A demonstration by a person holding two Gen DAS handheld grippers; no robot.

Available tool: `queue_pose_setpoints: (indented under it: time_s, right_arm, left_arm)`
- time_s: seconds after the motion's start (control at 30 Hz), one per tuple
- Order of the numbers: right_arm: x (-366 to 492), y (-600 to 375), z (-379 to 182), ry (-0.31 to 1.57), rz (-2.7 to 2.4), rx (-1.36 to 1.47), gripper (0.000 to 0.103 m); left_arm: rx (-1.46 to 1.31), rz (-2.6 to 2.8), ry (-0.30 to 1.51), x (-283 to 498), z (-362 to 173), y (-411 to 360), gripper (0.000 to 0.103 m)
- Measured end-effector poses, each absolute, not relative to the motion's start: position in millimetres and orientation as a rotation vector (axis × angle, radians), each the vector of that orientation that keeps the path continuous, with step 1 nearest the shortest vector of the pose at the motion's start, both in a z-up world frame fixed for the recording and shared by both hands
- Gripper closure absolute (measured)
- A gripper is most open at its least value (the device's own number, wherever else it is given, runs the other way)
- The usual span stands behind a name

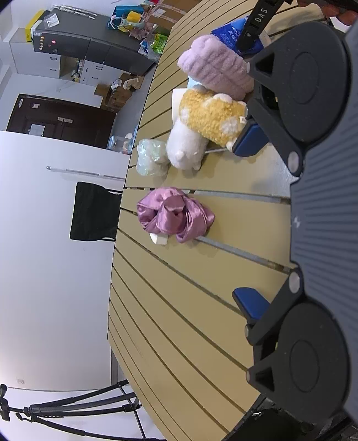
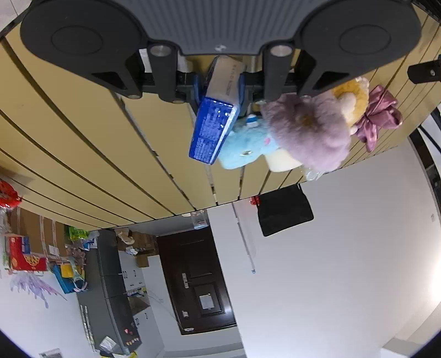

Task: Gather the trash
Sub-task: 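Close the right gripper on the blue box while the left approaches the white-yellow plush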

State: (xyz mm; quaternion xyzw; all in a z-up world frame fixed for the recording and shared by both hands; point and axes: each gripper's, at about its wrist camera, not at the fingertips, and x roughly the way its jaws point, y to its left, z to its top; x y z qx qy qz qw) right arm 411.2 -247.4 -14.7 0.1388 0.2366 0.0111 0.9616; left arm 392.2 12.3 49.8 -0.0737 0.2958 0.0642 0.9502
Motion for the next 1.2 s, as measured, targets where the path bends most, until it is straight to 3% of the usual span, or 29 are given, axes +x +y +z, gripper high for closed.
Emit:
queue_pose_setpoints:
  time_s: [0.5, 1.0, 1.2]
  right_arm:
    - [403, -281, -9, 0.413, -0.041, 0.292, 0.080]
    - [398, -302, -10, 0.408, -0.052, 0.249, 0.080]
    - [397, -307, -13, 0.413, -0.058, 0.246, 0.080]
  left_arm:
    - [-0.118, 0.038, 0.553, 421, 58, -27, 0.000]
    - [-0.108, -0.020, 0.598, 468, 34, -68, 0.000]
    - [-0.126, -0.016, 0.625, 481, 25, -69, 0.005]
